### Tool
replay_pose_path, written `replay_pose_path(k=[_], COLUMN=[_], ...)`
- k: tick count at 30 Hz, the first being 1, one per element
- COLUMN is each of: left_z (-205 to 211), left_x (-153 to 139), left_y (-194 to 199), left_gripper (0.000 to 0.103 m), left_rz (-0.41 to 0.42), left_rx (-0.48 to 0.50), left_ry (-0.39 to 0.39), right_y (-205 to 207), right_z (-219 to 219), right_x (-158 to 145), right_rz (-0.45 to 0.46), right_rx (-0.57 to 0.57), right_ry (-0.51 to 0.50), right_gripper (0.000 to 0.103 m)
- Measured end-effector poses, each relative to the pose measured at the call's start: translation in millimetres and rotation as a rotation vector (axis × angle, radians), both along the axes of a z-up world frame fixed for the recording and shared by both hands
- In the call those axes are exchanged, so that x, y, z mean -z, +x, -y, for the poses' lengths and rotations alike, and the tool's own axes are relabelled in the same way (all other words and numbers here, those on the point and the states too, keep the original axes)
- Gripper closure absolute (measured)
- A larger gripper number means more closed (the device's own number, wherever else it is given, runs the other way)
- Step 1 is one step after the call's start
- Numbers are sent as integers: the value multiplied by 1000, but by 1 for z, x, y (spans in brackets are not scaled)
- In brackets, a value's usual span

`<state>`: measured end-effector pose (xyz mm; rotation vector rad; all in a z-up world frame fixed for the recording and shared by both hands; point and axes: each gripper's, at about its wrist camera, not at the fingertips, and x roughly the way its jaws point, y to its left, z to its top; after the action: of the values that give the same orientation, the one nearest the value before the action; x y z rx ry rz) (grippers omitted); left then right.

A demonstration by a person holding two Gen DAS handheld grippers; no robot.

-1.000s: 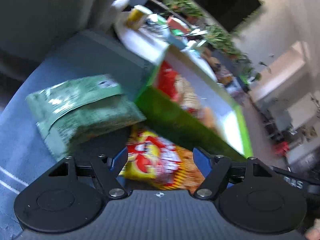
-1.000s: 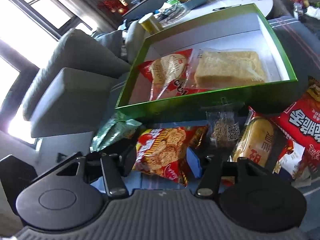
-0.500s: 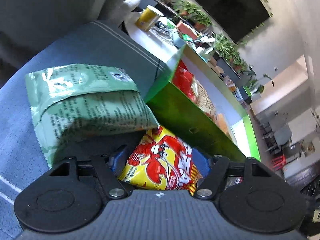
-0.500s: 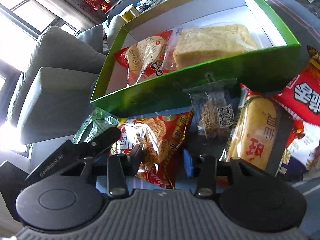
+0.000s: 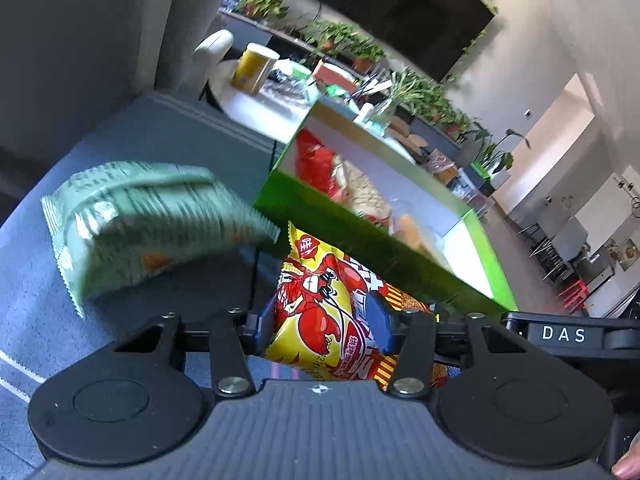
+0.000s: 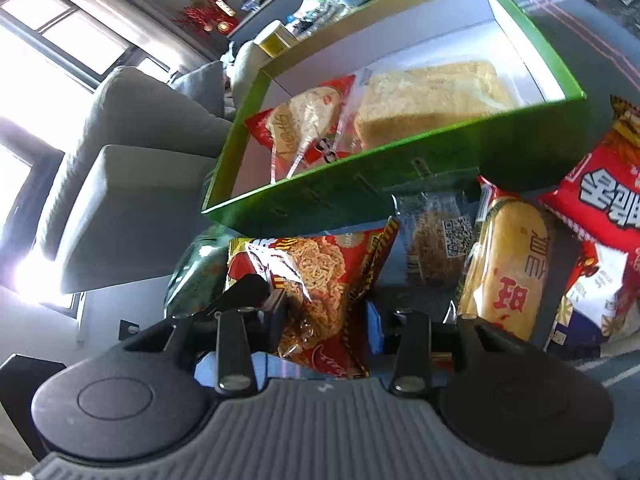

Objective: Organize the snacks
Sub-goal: 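Reach the right gripper to the crab-print chip bag and grasp it, then lower the red snack bag into the box with the right gripper while the left drops the crab bag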

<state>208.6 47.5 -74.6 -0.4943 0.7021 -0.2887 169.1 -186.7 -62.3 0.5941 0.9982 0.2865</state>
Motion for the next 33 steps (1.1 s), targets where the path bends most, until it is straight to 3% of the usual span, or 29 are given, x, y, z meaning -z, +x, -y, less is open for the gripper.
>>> replay_pose_path(k=[7,33], left_z=[2,18], left_x=[-14,-46], left_y=[-10,-6], left_gripper=[58,60], left_rz=[83,151], left_rx=[-10,-9], left_ry=[-12,8], right_y=[-2,1], right_z=[1,11], right_x=[-19,-47], right_rz=[68,120], right_rx=[-30,-29], right_ry=[4,8], right_gripper=[28,28])
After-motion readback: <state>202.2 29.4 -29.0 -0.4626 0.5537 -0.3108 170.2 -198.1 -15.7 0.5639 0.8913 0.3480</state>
